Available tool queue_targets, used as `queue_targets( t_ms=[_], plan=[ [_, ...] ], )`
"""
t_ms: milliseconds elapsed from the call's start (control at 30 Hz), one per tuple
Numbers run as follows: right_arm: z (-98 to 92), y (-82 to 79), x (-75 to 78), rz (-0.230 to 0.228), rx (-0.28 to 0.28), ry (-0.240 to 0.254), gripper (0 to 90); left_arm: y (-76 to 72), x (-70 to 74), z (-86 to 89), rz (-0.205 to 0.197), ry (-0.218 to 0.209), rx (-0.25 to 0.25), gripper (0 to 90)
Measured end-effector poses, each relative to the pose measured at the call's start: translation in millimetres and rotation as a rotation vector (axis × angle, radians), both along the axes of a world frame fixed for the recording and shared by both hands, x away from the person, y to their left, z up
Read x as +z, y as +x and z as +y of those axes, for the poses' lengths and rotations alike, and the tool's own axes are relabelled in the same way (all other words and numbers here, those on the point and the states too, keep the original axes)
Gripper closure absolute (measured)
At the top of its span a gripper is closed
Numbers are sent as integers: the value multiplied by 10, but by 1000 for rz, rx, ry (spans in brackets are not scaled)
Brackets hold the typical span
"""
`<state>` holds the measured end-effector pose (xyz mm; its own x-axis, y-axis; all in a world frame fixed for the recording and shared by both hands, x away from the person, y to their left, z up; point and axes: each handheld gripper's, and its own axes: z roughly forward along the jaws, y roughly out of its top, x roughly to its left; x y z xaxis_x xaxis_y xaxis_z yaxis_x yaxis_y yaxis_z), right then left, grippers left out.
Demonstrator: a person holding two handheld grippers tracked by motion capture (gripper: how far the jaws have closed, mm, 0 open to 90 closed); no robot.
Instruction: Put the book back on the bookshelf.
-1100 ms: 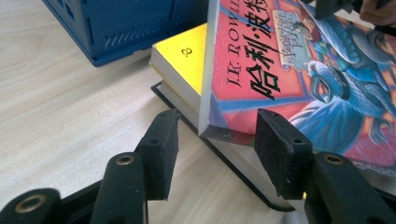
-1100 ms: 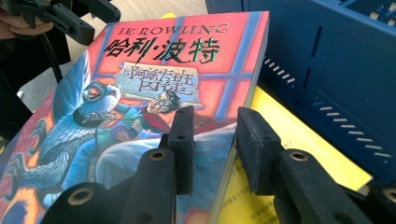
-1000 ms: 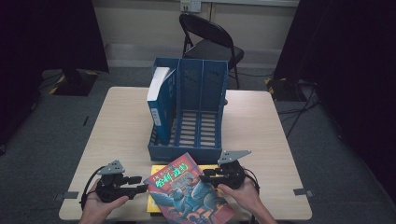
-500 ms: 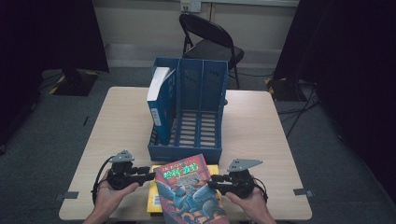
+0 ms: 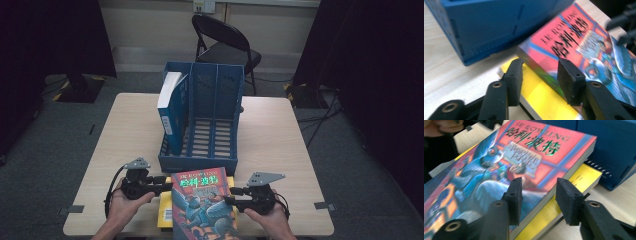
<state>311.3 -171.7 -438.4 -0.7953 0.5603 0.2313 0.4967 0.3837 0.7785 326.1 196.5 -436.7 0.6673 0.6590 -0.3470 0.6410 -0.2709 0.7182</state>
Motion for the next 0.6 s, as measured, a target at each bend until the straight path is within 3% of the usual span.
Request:
queue_targets(
  t_ms=[133,233,400,600],
  plan=[
    [45,63,-8,3,-7,2,530,-62,-10,-111,2,7,-32,485],
    [49,77,-16,14,-22,5,523,-44,-44,-131,9,13,-17,439],
    [52,49,-18,18,-37,2,522,6,-56,-131,20,-1,-17,466],
    [-3,-39,-24,17,-51,5,499,114,-84,-210,1,-18,-21,461]
  ],
)
